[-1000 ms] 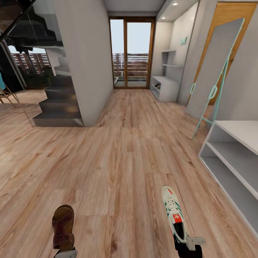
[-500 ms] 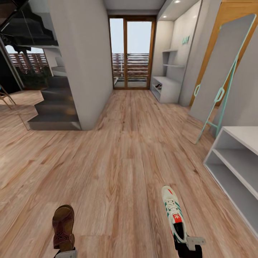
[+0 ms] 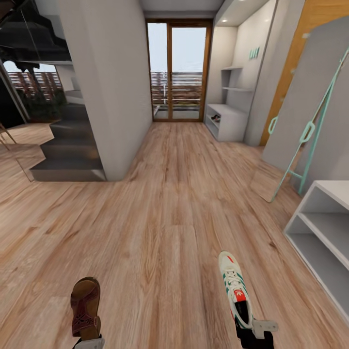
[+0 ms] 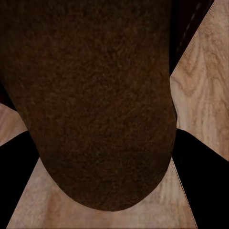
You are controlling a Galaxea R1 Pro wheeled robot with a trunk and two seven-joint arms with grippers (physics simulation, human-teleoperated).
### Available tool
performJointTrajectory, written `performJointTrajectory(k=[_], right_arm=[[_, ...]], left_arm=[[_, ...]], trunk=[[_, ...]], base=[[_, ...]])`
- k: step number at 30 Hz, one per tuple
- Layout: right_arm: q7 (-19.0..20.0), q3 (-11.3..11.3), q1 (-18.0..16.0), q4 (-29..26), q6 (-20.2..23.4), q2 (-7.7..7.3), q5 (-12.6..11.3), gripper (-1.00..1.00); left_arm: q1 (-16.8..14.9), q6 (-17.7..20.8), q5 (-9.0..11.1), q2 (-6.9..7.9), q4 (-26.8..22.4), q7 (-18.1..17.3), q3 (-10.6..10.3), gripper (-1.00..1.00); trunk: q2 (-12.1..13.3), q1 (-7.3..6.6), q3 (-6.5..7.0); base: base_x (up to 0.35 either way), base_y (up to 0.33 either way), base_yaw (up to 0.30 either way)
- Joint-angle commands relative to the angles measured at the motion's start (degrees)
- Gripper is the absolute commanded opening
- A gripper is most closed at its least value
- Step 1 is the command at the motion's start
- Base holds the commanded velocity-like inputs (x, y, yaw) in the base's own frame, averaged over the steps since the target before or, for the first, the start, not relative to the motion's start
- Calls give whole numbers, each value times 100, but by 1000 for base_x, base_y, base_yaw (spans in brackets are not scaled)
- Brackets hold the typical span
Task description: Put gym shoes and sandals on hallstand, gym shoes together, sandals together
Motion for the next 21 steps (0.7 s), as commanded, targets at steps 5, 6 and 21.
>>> performJointTrajectory(k=[5, 6, 21], right_arm=[[-21, 50, -3, 2, -11, -4, -56, -100], [-24, 50, -3, 2, -11, -4, -56, -100], [-12, 50, -3, 2, -11, -4, -56, -100]], left_arm=[[-5, -16, -14, -4, 2, -54, 49, -100], [-5, -16, -14, -3, 2, -54, 49, -100], [-5, -16, -14, -1, 4, -54, 50, -100]], trunk=[[-2, 2, -5], [-2, 2, -5], [-2, 2, -5]], base=[[337, 0, 0], [337, 0, 0], [337, 0, 0]])
